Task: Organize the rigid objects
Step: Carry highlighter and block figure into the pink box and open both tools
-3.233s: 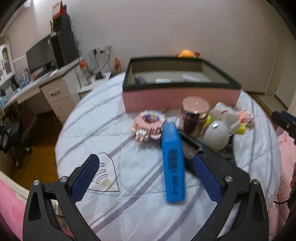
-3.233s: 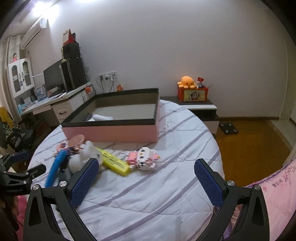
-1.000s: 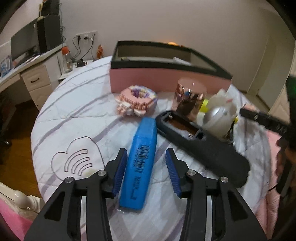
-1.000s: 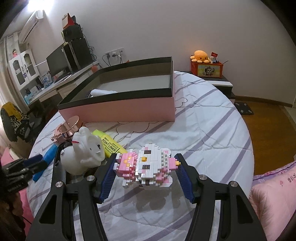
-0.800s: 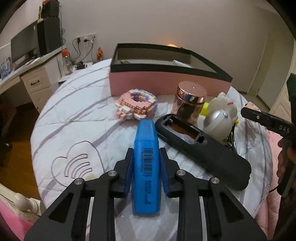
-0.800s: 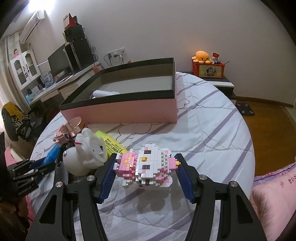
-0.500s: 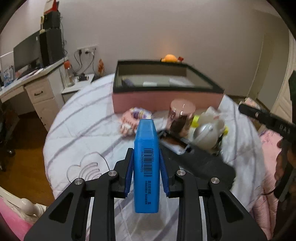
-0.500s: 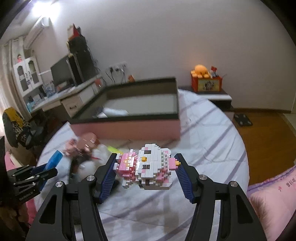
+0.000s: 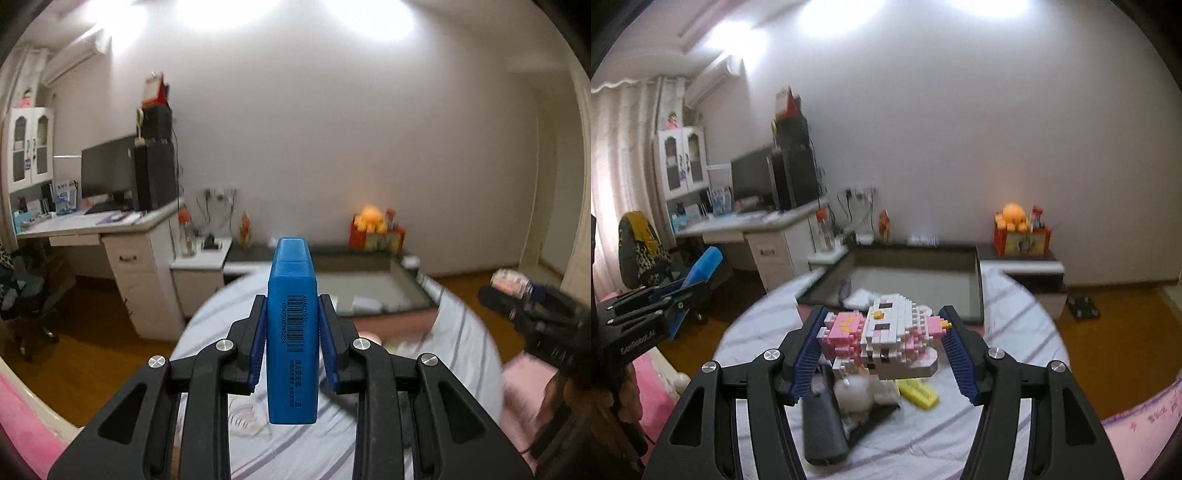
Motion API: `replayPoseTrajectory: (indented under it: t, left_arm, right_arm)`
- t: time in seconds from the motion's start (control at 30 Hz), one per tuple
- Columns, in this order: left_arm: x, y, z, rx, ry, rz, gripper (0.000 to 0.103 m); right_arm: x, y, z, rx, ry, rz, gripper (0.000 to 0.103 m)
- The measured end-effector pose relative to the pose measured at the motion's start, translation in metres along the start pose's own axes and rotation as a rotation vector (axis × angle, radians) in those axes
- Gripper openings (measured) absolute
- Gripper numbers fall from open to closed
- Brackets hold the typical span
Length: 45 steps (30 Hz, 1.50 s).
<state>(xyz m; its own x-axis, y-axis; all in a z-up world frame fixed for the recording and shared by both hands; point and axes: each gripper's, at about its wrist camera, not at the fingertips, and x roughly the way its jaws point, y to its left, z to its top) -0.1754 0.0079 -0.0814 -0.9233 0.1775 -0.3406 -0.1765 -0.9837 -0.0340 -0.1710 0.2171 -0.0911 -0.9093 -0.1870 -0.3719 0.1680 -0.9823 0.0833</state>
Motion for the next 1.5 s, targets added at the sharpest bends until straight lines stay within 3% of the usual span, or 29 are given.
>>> replayPoseTrajectory:
  t: [0.13,0.33,0.83,1.13,1.5]
  left_arm:
    - [-0.02,0.0,0.018,-0.019,-0.088,0.038,0.027]
    - [-0.028,0.0,0.028,-0.018,-0.109,0.039,0.027]
    - [0.015,-0.021,0.037,0.066,-0.065,0.035,0.027]
    - [0.099,-0.035,0.049,0.104,0.008,0.003,0.027]
    - [0.229,-0.039,0.021,0.121,0.223,-0.032,0.027]
  right_arm:
    - [-0.024,0.013,0.016,-0.039,-0.091,0.021,0.063]
    - [-0.042,0.025,0.03,-0.087,-0.175,-0.005,0.063]
    - [-0.011,0.01,0.042,-0.072,-0.154,0.011,0.063]
    - [0.053,-0.02,0.051,-0.062,-0.081,-0.009,0.063]
    - [0.161,-0.069,0.034,-0.025,0.107,-0.056,0.063]
